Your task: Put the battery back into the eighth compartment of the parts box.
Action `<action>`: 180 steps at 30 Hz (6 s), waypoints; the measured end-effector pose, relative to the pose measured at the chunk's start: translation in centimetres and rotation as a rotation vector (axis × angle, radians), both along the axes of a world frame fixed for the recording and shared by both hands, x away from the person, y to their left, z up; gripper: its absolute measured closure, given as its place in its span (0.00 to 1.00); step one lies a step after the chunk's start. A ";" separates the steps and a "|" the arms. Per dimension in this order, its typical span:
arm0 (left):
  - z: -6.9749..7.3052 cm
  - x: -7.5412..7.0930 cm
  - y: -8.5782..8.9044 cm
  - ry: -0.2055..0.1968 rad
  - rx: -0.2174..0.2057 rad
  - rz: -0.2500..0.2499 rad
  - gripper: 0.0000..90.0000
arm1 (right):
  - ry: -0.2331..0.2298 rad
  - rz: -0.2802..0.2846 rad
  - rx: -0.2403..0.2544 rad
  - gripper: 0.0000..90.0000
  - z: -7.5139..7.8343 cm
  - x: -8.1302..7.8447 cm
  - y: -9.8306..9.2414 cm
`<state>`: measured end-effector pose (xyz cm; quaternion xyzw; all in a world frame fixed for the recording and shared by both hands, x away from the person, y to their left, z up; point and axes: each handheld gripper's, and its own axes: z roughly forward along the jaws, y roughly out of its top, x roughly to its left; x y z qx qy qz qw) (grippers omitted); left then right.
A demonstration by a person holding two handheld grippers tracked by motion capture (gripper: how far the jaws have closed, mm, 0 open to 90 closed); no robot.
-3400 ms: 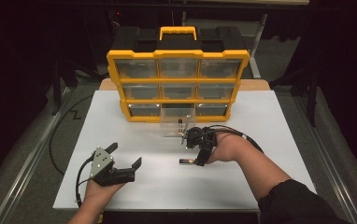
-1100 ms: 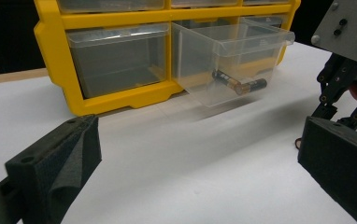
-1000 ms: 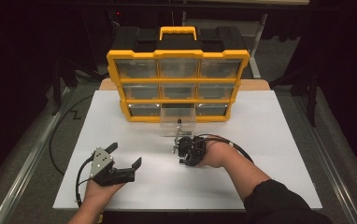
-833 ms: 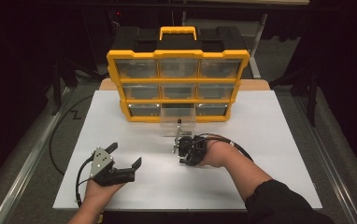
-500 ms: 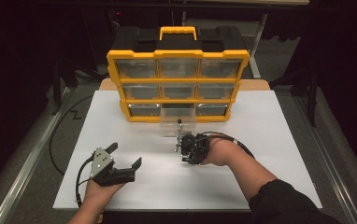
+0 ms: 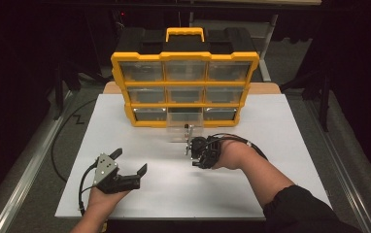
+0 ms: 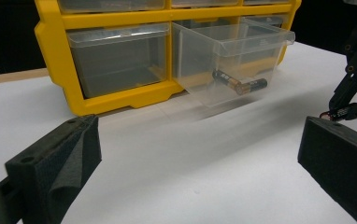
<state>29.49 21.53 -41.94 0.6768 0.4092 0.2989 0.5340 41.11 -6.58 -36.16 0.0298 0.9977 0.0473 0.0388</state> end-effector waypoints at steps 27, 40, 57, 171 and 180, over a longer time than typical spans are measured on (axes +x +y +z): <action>0.0 0.0 0.0 -0.002 0.002 -0.003 0.00 | -0.036 0.009 0.004 0.87 3.5 0.6 -0.4; 0.0 0.0 0.1 -0.003 -0.004 0.000 0.00 | -0.051 0.008 0.000 0.87 5.0 1.0 -0.2; 0.0 0.0 0.1 -0.002 -0.006 -0.002 0.00 | -0.068 0.020 -0.010 0.87 6.5 1.5 0.1; 0.2 -0.3 0.6 -0.020 0.002 -0.003 0.00 | -0.152 -0.078 -0.006 0.56 10.2 7.7 3.0; 0.2 -0.4 0.5 -0.020 0.005 -0.005 0.00 | -0.136 -0.090 -0.009 0.53 9.1 6.0 1.8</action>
